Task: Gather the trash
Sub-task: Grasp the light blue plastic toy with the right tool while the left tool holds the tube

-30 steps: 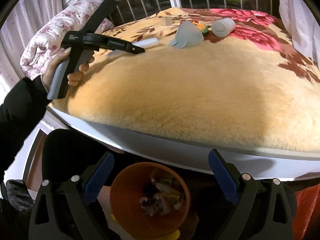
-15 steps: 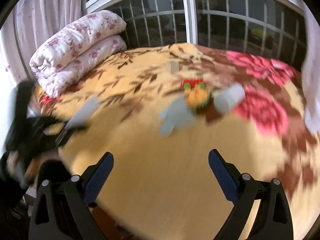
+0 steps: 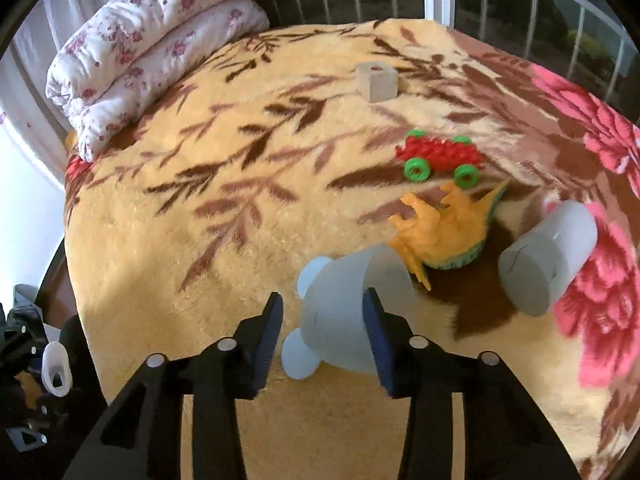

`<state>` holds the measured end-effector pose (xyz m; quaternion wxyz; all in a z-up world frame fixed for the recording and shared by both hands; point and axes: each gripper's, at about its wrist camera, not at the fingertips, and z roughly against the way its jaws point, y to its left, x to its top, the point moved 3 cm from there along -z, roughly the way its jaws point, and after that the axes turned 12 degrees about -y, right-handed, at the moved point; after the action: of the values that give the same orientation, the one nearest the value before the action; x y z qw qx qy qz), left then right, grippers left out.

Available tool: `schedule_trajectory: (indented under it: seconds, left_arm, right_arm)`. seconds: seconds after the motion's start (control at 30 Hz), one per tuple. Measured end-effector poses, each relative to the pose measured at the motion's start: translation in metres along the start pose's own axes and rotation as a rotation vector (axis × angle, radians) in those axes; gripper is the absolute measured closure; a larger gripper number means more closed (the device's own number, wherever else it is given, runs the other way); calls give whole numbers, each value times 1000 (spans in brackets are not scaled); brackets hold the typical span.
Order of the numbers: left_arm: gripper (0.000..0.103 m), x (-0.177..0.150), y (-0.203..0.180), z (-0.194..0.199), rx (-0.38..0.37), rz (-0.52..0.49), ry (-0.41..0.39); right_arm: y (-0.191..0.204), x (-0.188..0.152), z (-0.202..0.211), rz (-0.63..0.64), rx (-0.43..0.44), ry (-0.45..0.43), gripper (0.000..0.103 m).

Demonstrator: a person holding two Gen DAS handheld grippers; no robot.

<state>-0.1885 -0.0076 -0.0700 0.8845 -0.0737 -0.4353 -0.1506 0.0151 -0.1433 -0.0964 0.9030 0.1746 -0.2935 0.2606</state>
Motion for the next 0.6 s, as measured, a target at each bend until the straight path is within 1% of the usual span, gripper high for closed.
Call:
schedule_trajectory:
  seconds: [0.1, 0.13, 0.2, 0.33, 0.43, 0.5, 0.6]
  left_arm:
    - [77, -2, -2, 1, -8, 7, 0]
    - [77, -3, -2, 1, -14, 10, 1]
    - [77, -4, -3, 0, -24, 22, 8]
    - [77, -8, -4, -2, -18, 38, 19]
    - [77, -8, -5, -2, 24, 37, 23]
    - [77, -8, -4, -1, 53, 37, 23]
    - [77, -7, -6, 0, 95, 21, 15]
  right_arm:
    - [4, -5, 4, -27, 26, -9, 84]
    - [4, -7, 8, -51, 49, -17, 92]
    - [5, -12, 12, -92, 86, -23, 93]
    - [8, -21, 23, -106, 48, -73, 95]
    - [14, -30, 42, -128, 13, -158, 95]
    - [20, -38, 61, -142, -26, -218, 95]
    - [33, -53, 89, -155, -48, -293, 95]
